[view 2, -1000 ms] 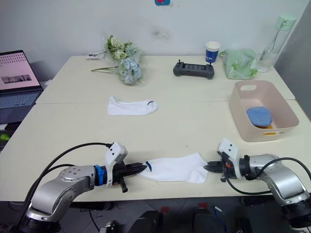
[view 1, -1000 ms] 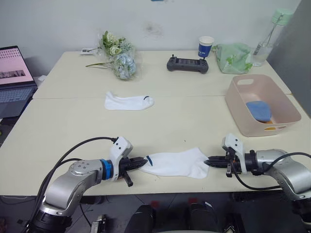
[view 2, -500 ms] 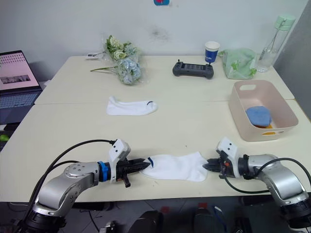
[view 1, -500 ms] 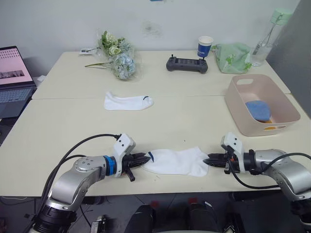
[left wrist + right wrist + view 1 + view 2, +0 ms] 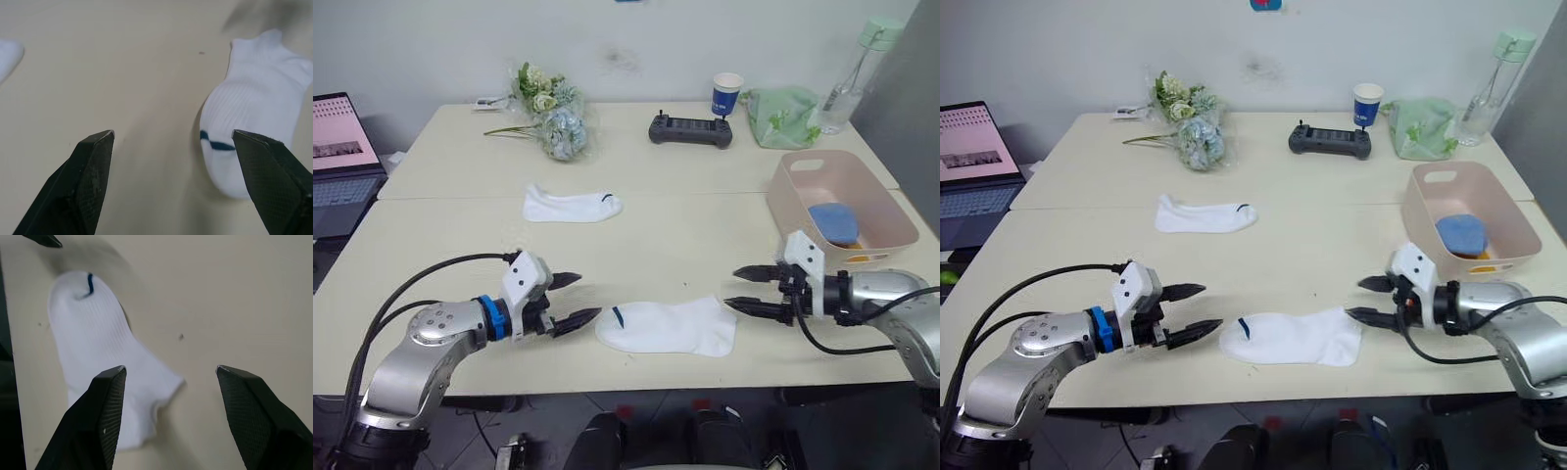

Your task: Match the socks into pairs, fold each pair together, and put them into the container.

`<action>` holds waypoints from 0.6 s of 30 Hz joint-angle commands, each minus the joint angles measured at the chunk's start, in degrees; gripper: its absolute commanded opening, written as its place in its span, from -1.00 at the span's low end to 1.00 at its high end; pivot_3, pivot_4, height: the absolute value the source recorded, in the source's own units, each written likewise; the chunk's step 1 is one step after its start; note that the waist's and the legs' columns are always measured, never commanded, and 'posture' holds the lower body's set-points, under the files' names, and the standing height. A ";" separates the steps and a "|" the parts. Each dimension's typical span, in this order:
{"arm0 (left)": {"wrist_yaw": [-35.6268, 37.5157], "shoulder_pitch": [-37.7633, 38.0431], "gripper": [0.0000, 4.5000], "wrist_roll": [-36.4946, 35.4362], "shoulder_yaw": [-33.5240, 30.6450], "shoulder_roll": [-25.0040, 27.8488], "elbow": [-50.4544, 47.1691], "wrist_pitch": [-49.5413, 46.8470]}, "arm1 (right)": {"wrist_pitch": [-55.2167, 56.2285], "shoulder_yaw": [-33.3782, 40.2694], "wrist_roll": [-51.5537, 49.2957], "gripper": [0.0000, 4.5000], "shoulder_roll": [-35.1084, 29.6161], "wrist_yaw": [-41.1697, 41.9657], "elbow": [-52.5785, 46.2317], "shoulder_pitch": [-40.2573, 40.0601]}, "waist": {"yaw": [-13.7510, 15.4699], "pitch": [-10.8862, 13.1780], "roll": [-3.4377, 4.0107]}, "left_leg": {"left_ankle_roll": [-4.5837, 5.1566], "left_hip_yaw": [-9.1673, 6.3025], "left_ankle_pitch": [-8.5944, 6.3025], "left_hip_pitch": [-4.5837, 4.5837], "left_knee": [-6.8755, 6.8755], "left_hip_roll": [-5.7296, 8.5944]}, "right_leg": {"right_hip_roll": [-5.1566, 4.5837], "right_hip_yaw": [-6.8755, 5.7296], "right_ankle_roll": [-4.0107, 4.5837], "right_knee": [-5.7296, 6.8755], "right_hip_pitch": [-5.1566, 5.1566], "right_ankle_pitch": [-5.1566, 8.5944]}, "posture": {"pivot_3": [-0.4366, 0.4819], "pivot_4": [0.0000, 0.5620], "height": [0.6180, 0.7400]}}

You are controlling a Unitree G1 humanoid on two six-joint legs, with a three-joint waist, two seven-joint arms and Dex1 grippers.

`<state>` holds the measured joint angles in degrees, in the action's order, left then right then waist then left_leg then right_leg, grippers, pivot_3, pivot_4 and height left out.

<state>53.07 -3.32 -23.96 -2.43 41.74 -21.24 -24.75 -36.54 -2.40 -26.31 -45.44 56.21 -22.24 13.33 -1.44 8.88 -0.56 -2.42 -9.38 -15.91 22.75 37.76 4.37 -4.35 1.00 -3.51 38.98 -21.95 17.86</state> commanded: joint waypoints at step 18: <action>-9.38 6.90 -0.99 13.99 8.22 -11.81 13.13 19.92 | 32.62 -3.24 14.25 -1.00 7.72 -4.38 19.78 -10.97 | 0.08 -0.03 0.00 | 0.39 0.06 -0.24 -0.91 -0.15 0.04 | 0.04 0.08 -0.04 -0.11 0.80 0.02 | -0.05 -0.47 1.00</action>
<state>43.32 2.55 -9.11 7.83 28.89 -8.77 -4.33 -3.67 -7.59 -12.14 -36.32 51.43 -3.69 3.37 -1.36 8.85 -0.56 -2.03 -9.32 -16.15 21.83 37.62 4.41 -4.31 1.08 -3.55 38.87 -21.16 17.88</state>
